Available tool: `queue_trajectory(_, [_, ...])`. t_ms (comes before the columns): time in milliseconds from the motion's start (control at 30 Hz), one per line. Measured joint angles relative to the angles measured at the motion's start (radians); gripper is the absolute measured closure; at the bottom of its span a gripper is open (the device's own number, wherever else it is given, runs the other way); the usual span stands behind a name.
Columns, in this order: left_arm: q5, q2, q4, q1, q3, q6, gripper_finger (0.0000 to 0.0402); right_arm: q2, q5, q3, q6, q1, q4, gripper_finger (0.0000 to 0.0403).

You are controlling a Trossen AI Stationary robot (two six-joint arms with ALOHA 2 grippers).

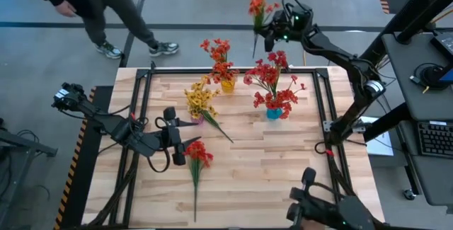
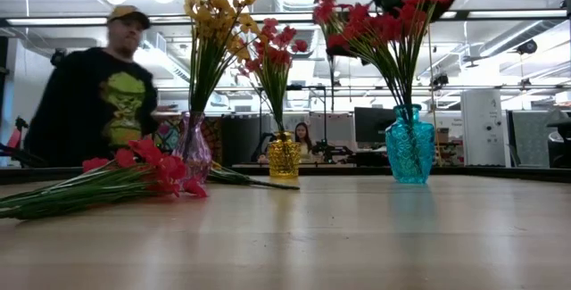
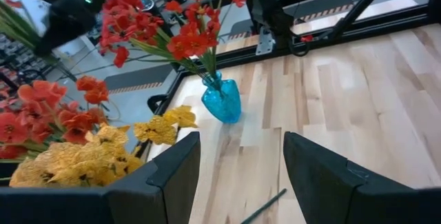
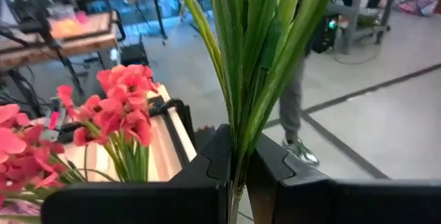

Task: Sort flowers into vase by color
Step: Put the orange flower into the yellow vase

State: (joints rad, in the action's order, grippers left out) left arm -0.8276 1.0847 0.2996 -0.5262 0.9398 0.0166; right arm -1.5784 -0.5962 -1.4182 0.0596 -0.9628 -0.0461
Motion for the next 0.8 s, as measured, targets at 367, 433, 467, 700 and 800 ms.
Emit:
queue_trajectory(367, [-0.003, 0.000, 0.002, 0.000, -0.007, 0.000, 0.0210, 0.078, -0.067, 0.263, -0.052, -0.057, -0.333, 0.0385])
queue_trajectory(433, [-0.004, 0.000, -0.001, 0.000, -0.007, 0.000, 0.0210, 0.080, -0.067, 0.288, -0.068, -0.068, -0.363, 0.0385])
queue_trajectory(467, [-0.004, 0.000, 0.000, 0.000, -0.007, 0.000, 0.0210, 0.079, -0.067, 0.298, -0.090, -0.075, -0.381, 0.0385])
queue_trajectory(700, [-0.004, 0.000, 0.000, 0.003, -0.007, 0.000, 0.0210, 0.093, -0.057, 0.313, -0.218, -0.133, -0.501, 0.0385])
queue_trajectory(800, [-0.004, 0.000, 0.000, 0.006, -0.007, 0.000, 0.0210, 0.094, -0.057, 0.291, -0.231, -0.145, -0.490, 0.0385])
